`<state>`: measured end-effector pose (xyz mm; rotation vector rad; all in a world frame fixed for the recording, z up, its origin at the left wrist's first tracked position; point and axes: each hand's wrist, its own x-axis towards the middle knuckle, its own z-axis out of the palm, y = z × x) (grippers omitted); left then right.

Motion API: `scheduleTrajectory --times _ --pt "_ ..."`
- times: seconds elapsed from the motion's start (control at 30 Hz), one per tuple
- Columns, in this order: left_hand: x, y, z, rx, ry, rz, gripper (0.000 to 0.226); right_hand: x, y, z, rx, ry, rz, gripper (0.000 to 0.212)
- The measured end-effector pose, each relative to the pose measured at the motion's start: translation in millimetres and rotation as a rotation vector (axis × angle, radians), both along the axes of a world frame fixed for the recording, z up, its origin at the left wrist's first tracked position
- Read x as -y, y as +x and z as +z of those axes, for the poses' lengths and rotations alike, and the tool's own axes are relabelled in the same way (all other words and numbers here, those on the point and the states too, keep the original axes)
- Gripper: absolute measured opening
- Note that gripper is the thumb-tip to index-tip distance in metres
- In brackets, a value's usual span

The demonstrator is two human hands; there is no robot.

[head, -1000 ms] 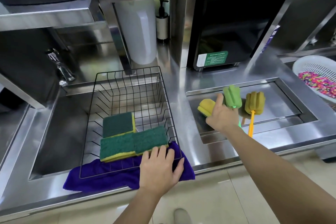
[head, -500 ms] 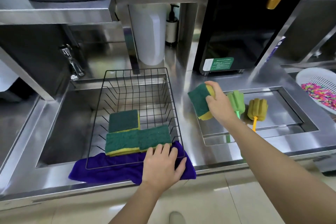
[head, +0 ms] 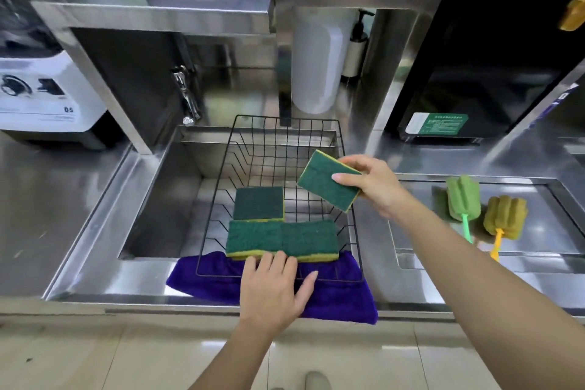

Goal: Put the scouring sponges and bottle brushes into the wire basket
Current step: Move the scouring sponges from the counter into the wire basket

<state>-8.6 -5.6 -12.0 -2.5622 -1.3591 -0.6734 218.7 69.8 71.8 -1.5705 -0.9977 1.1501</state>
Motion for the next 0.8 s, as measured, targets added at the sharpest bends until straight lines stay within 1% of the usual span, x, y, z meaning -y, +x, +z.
scheduleTrajectory --times 0.07,0.17,0.2,0.3,0.37,0.47,0.53,0.6,0.8 --pt "-0.7 0.1 -2.3 -0.002 0.02 -0.002 0.043 -9.2 -6.8 -3.8 0.099 0.007 0.04 0.033" --pt "-1.1 -0.8 -5.0 0.006 0.041 -0.008 0.042 -21.5 -12.7 -10.7 0.403 -0.04 0.223 0.034" --pt "-1.0 -1.0 -5.8 0.008 0.042 -0.009 0.041 -25.0 -13.3 -14.8 0.468 -0.071 0.263 0.032" --pt "-1.2 -1.2 -6.8 0.006 0.047 -0.009 0.042 -33.1 -17.4 -24.3 0.513 -0.155 0.338 0.022" --pt "-2.0 -1.3 -6.7 0.01 0.049 -0.011 0.041 -38.1 -20.9 -28.9 0.586 -0.191 0.425 0.018" --pt "-2.0 -1.7 -6.4 0.022 0.054 -0.014 0.041 -44.6 -25.2 -30.7 0.764 -0.247 0.536 0.013" --pt "-2.1 -1.6 -6.3 0.039 0.057 -0.015 0.041 -47.5 -28.2 -31.7 0.894 -0.278 0.605 0.019" --pt "-2.3 -1.5 -6.7 0.047 0.056 -0.017 0.042 -48.1 -30.1 -34.5 0.94 -0.299 0.598 0.022" --pt "-1.8 -1.9 -8.7 0.05 0.063 -0.019 0.043 -47.3 -32.0 -42.7 0.966 -0.308 0.482 0.023"
